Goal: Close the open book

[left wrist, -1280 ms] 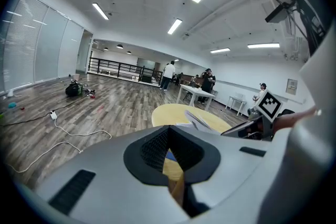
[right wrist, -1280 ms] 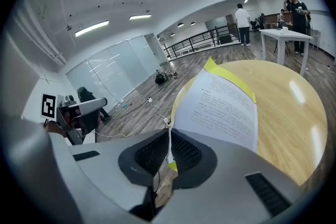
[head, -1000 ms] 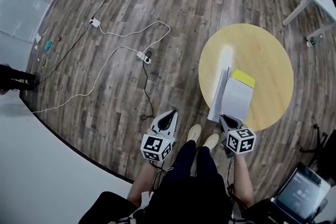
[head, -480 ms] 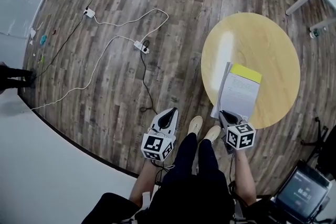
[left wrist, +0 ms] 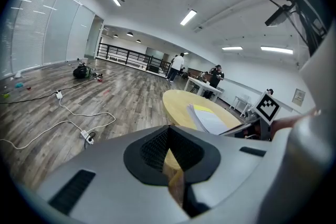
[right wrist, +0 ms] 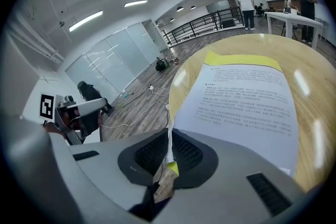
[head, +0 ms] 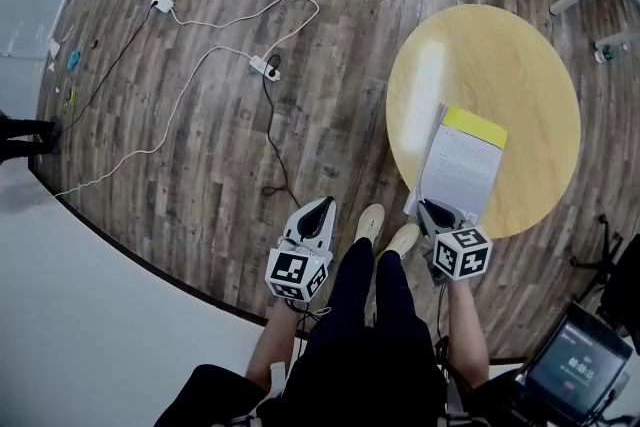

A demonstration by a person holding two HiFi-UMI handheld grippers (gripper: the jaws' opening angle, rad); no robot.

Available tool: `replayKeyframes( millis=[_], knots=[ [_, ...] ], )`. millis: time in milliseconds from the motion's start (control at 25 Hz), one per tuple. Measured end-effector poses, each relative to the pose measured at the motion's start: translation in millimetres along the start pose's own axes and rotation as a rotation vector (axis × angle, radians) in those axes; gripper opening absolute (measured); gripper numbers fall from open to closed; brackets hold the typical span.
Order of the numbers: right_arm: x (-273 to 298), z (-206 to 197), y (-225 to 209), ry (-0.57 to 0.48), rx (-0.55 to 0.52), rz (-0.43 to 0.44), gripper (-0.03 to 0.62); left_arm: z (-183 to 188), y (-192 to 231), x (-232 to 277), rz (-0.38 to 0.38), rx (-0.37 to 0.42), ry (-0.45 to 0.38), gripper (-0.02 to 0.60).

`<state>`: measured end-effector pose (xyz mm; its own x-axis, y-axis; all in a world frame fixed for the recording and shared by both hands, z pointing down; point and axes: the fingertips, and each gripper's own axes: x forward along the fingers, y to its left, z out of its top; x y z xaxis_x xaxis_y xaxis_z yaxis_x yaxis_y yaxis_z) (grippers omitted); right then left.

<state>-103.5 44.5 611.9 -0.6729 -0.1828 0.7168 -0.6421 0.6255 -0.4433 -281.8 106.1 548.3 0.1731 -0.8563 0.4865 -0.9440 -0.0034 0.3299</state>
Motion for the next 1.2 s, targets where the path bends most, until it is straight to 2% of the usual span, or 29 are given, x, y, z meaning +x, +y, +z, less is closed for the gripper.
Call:
replayKeyframes(
  millis=[560,760,1200],
  knots=[
    [-3.2,2.5,9.0,-0.031,-0.013,0.029,0.029,9.8,-9.3,-5.3,-0.003,0.025,-0.016,-0.002],
    [-4.0,2.4,15.8,-0.027,-0.016,0.041,0.089,12.4,-14.0,-9.3,-0.007,0.032,-0.019,-0.002],
    [-22.2,9.6,10.8,-0.071,0.002,0.027,0.089,21.4,-26.2,-11.0,-0.025,0.064,-0.035,-0.002]
  ],
)
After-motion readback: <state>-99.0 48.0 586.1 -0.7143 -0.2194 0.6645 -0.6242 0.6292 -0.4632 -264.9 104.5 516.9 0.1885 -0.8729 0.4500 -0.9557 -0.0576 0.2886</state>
